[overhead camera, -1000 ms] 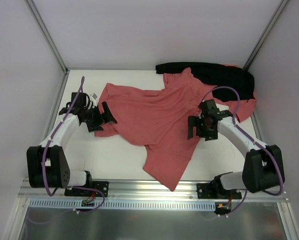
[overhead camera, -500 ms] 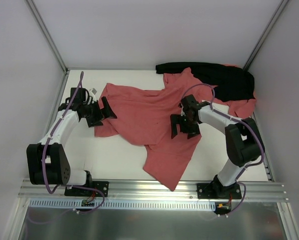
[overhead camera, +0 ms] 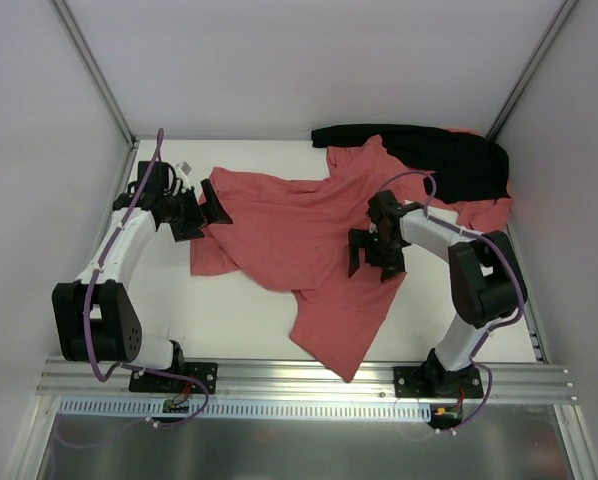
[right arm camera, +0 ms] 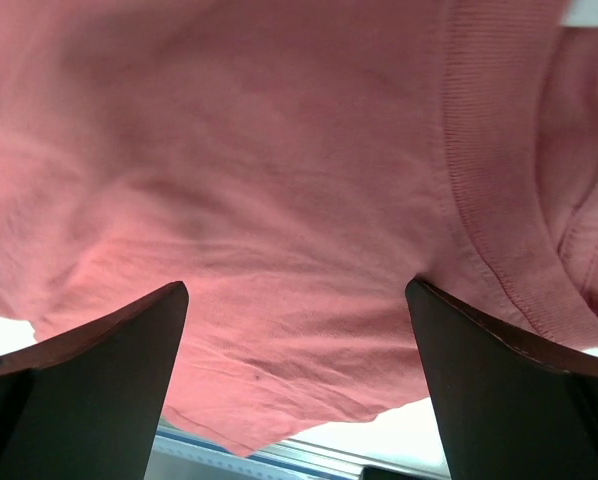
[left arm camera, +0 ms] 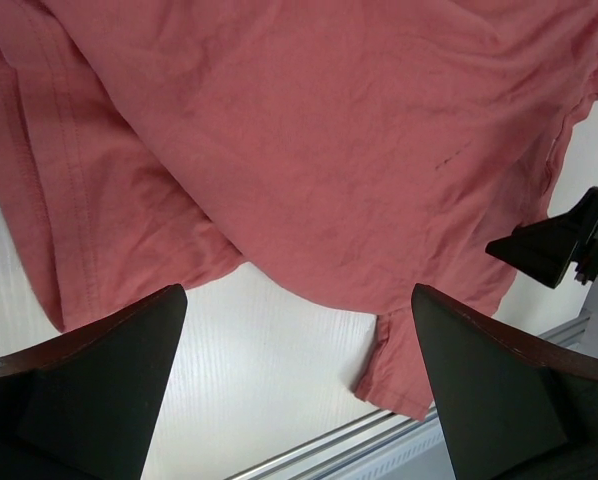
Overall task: Fold and stack the t-shirts
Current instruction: Flatten out the tshirt
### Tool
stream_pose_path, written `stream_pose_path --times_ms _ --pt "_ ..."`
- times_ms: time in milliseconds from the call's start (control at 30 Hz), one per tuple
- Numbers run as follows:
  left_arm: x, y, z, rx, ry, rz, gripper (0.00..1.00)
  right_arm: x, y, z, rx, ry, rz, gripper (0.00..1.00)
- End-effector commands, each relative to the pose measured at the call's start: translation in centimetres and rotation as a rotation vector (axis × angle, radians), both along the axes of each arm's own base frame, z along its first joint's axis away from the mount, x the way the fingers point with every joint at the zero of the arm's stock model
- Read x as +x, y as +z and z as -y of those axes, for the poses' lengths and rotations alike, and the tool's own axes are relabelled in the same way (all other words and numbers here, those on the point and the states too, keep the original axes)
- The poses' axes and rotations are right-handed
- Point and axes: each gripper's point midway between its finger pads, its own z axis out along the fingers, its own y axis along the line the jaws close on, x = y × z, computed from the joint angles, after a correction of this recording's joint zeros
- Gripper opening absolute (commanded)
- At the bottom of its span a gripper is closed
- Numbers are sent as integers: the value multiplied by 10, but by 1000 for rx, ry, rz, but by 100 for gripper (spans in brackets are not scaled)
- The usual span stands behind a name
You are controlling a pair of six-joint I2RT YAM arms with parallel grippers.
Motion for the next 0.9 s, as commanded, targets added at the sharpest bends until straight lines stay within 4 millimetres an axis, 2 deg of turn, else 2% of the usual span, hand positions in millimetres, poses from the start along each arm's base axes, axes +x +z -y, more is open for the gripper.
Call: stream_pose_path --times_ms 0,67,133,167,233,300,333,433,567,733,833,867 --pt "1 6 -6 28 3 0 99 -7 -17 35 -162 -102 -75 99" --pt "0 8 -7 38 2 7 99 -5 -9 45 -224 -129 -67 99" --pt "-1 8 -8 43 3 8 99 6 5 58 -271 -136 -12 99" --pt "-2 8 -8 43 0 9 99 3 11 66 -301 -139 -20 99" --pt "-2 8 -8 44 2 12 99 12 24 90 -346 -184 21 100" --pt "-3 8 -8 43 3 15 99 13 31 108 -370 -229 27 100" --pt "-3 7 -7 41 2 14 99 14 36 124 -373 -275 33 99" --pt "-5 6 -4 16 2 10 99 17 46 149 -389 -319 48 99" --pt "-21 -7 5 -36 -8 -54 99 21 59 151 -368 -325 72 100" --pt "-64 -44 -23 145 -30 -281 99 24 71 140 -304 -346 105 100" --pt "-77 -43 -30 189 -44 -323 99 28 80 139 -299 -345 124 100" --pt "-87 -45 -30 191 -47 -361 99 30 85 139 -296 -345 141 100"
